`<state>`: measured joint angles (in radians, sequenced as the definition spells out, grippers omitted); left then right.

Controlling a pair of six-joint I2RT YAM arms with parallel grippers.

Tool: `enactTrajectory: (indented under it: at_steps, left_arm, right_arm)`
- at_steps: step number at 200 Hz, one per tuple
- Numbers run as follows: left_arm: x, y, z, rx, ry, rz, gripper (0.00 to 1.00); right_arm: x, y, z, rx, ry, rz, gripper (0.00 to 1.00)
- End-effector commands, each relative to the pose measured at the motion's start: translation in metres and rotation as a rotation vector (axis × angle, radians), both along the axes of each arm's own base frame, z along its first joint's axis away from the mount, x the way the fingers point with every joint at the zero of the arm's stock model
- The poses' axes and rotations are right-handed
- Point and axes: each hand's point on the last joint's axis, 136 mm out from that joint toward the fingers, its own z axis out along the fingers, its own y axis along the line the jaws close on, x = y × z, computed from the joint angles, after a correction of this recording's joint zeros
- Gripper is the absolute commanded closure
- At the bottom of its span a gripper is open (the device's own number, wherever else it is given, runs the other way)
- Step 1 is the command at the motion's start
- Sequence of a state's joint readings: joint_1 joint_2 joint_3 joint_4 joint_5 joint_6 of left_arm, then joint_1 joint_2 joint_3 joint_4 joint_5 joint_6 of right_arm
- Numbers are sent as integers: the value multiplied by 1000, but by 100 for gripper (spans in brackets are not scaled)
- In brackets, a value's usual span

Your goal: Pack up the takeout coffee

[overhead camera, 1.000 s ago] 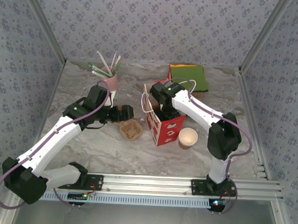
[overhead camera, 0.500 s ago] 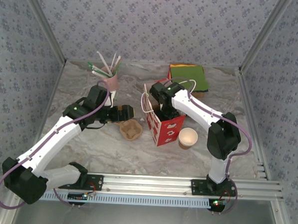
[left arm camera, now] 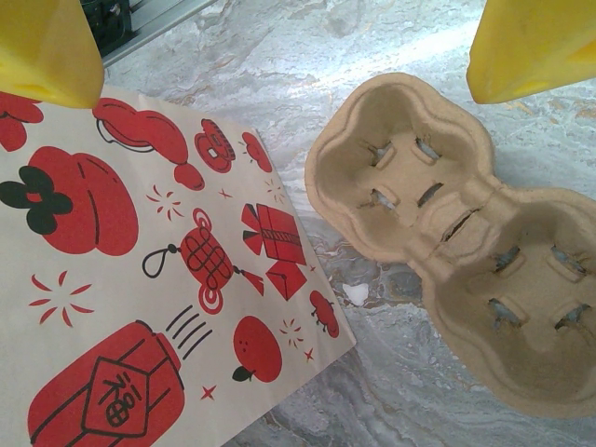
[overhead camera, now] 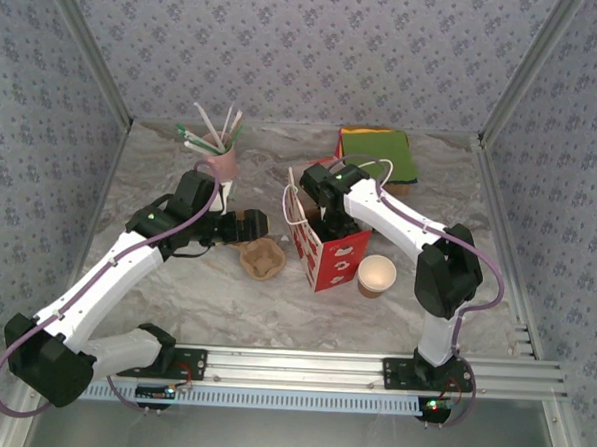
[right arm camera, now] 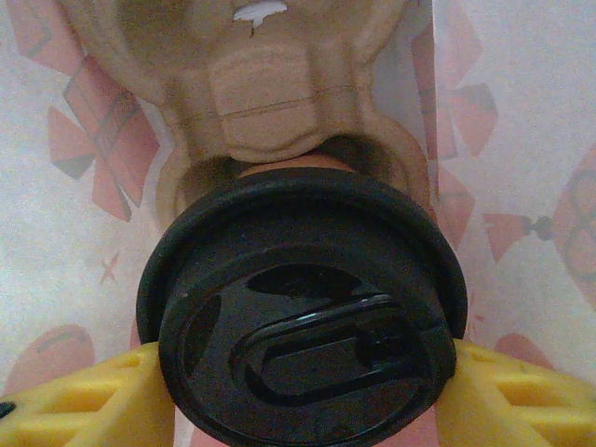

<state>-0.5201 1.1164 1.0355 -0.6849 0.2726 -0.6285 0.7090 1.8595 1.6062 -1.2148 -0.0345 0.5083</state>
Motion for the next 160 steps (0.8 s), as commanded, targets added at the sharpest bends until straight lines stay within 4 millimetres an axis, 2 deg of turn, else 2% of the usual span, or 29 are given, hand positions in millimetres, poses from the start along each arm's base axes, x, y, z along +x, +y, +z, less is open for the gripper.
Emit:
enactTrajectory:
  at_steps: [1, 62, 68, 92, 160]
  left_arm:
    - [3, -3, 12, -1, -31, -14, 0]
    - [0, -10, 19, -35, -36, -48, 0]
    - [3, -14, 27, -57, -70, -58, 0]
    - [1, -20, 38, -90, -107, -89, 0]
    - [1, -21, 35, -85, -104, -88, 0]
  right_arm:
    - [-7, -8, -52, -96, 93, 16, 36]
    - [-3, -5, -38, -81, 68, 16, 36]
    - [-3, -4, -38, -80, 67, 16, 36]
    - [-2, -4, -37, -83, 65, 18, 36]
    - [-2, -4, -35, -83, 65, 16, 36]
